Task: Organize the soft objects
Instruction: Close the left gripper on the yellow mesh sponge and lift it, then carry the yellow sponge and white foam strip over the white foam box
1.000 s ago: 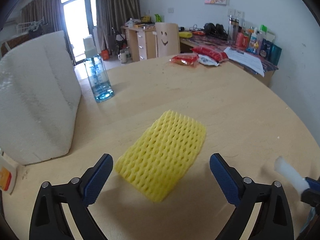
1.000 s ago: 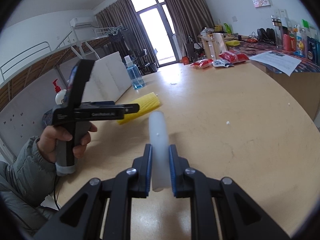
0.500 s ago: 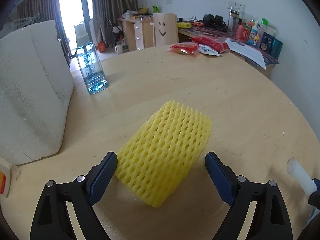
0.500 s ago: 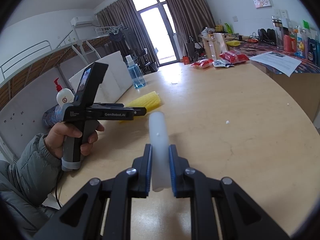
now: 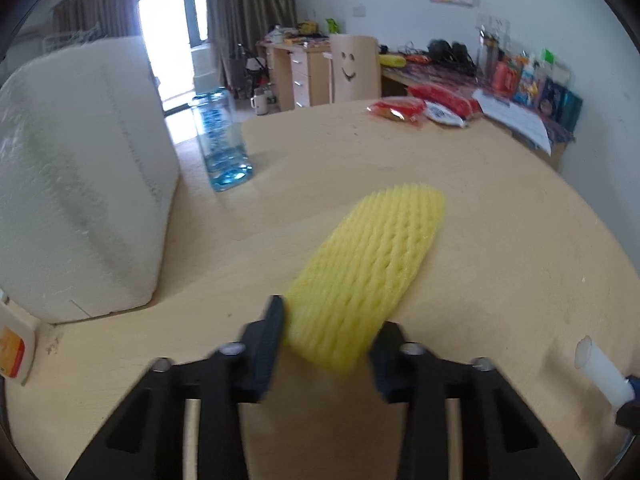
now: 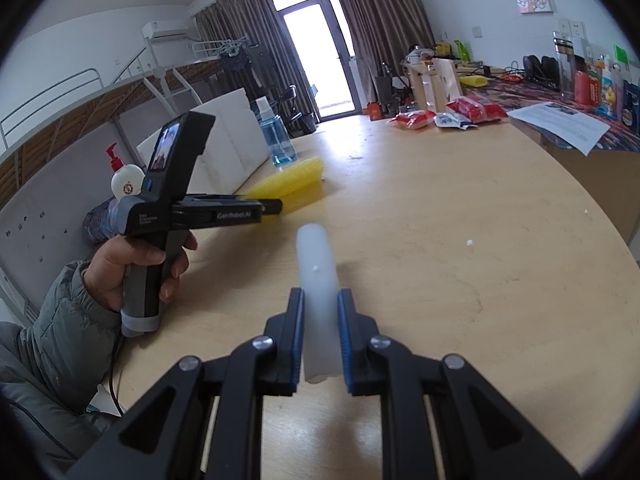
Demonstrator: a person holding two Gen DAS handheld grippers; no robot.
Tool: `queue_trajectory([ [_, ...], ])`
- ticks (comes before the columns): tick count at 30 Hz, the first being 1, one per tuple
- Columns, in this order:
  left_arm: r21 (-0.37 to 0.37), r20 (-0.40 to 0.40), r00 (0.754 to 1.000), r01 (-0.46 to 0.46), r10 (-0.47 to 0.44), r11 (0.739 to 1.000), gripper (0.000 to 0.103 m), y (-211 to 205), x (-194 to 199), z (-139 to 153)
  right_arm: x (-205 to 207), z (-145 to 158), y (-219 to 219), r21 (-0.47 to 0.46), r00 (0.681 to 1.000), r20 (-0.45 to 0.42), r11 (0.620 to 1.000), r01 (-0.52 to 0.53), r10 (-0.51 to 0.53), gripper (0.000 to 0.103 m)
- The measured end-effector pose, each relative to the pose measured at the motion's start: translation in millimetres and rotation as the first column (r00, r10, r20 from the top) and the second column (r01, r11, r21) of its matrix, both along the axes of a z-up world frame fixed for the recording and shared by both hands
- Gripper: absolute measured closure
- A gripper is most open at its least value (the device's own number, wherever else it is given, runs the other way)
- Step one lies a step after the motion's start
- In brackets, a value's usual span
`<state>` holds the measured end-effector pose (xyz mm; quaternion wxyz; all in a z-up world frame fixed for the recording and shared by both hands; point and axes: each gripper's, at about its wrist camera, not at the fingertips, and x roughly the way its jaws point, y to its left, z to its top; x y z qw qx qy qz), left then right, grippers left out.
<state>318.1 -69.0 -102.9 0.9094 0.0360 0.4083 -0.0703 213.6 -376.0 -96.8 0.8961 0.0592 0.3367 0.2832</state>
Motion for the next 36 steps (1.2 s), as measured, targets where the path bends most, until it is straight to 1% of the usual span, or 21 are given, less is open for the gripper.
queue_trajectory([
  [2,-0.043,-0.002,1.0,-0.005,0.005,0.999,0.083,8,1,1,1,1,2,-0.003,1.0,0.002,1.0,-0.002,0.002,0.084],
  [5,-0.068,0.003,1.0,0.0,0.0,0.998,0.089,12,1,2,1,3,5,0.0,1.0,0.005,1.0,-0.004,0.004,0.084],
  [7,-0.078,0.009,1.0,0.021,-0.02,0.997,0.091,10,-1,3,1,3,5,0.005,1.0,0.005,1.0,-0.003,0.003,0.084],
  [11,-0.101,0.035,0.998,0.059,-0.056,0.993,0.092,5,-6,7,3,1,3,0.015,1.0,-0.006,1.0,0.008,-0.008,0.084],
  [14,-0.124,0.057,0.996,0.074,-0.067,0.99,0.092,5,-10,12,5,2,0,0.021,1.0,-0.01,1.0,0.019,-0.018,0.084],
  [17,-0.127,0.082,0.994,0.082,-0.072,0.989,0.093,5,-16,17,4,4,0,0.022,1.0,-0.006,0.999,0.024,-0.024,0.084],
  [19,-0.122,0.092,0.993,0.082,-0.071,0.989,0.092,4,-18,19,2,5,1,0.021,1.0,-0.003,0.999,0.028,-0.028,0.084],
  [23,-0.147,0.091,0.993,0.091,-0.078,0.985,0.092,3,-24,22,-1,8,0,0.028,0.999,0.014,0.999,0.036,-0.036,0.084],
  [25,-0.143,0.098,0.992,0.097,-0.083,0.985,0.093,2,-27,25,-4,11,-1,0.036,0.999,0.029,0.998,0.043,-0.044,0.084],
  [29,-0.14,0.145,0.985,0.117,-0.096,0.983,0.092,-1,-43,40,-9,18,-3,0.049,0.997,0.051,0.997,0.055,-0.058,0.084],
  [34,-0.111,0.196,0.973,0.141,-0.118,0.984,0.092,-2,-65,56,-14,27,-1,0.049,0.995,0.079,0.997,0.064,-0.067,0.084],
  [36,-0.123,0.212,0.97,0.144,-0.116,0.982,0.092,2,-73,63,-17,31,1,0.052,0.994,0.089,0.997,0.062,-0.067,0.084],
])
